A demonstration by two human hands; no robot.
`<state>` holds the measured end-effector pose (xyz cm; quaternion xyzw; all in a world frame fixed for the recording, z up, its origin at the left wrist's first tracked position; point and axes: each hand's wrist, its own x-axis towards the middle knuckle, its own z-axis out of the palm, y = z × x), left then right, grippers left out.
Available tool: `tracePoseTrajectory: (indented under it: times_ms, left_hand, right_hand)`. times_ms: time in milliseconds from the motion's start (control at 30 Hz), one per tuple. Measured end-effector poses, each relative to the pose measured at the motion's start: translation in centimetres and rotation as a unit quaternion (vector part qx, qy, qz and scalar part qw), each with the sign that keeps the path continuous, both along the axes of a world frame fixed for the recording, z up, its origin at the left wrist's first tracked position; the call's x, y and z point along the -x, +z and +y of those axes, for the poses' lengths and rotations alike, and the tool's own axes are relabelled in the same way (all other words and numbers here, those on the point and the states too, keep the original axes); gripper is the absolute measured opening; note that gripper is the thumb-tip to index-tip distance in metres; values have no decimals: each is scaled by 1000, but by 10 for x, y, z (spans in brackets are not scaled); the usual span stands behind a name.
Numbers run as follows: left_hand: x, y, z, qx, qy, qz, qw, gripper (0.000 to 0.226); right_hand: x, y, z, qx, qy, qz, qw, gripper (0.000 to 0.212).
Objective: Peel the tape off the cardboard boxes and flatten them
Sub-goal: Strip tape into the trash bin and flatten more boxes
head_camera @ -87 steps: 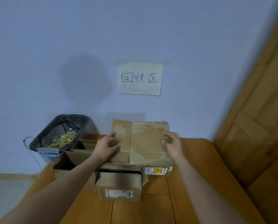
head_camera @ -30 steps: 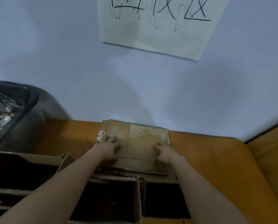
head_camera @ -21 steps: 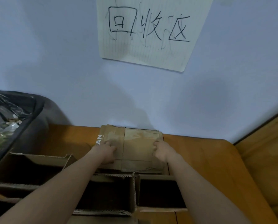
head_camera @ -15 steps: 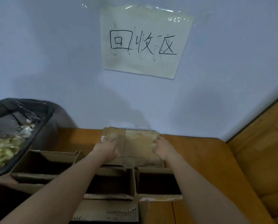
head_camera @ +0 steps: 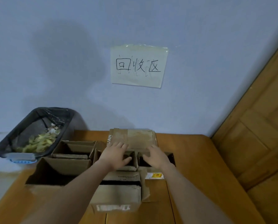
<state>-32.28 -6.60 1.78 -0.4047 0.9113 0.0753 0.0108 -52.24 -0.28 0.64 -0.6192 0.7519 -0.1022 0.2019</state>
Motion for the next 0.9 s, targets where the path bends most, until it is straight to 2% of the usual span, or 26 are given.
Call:
tracePoseTrajectory:
  times_ms: [200,333,567,733,900]
  left_hand:
    - [-45,-10,39,7,-7,-16,1000,61]
    - [-70,-21,52,-3,12,-39,999,66]
    - [-90,-42,67,-32,25,-58,997,72]
    - [-89,-51,66,-81,21,-40,996,83]
    - [-78,-55,66,-80,12,-31,996,81]
  right_hand:
    - [-38,-19,40,-5,-7,-32,999,57]
    - [-58,-33,56,1,0,-18,1000,53]
    - [-82,-46,70,2,3,-30,1000,59]
    - [-89,-46,66,-30,9,7,1000,67]
    - [-95,-45,61,-77,20,54,995,75]
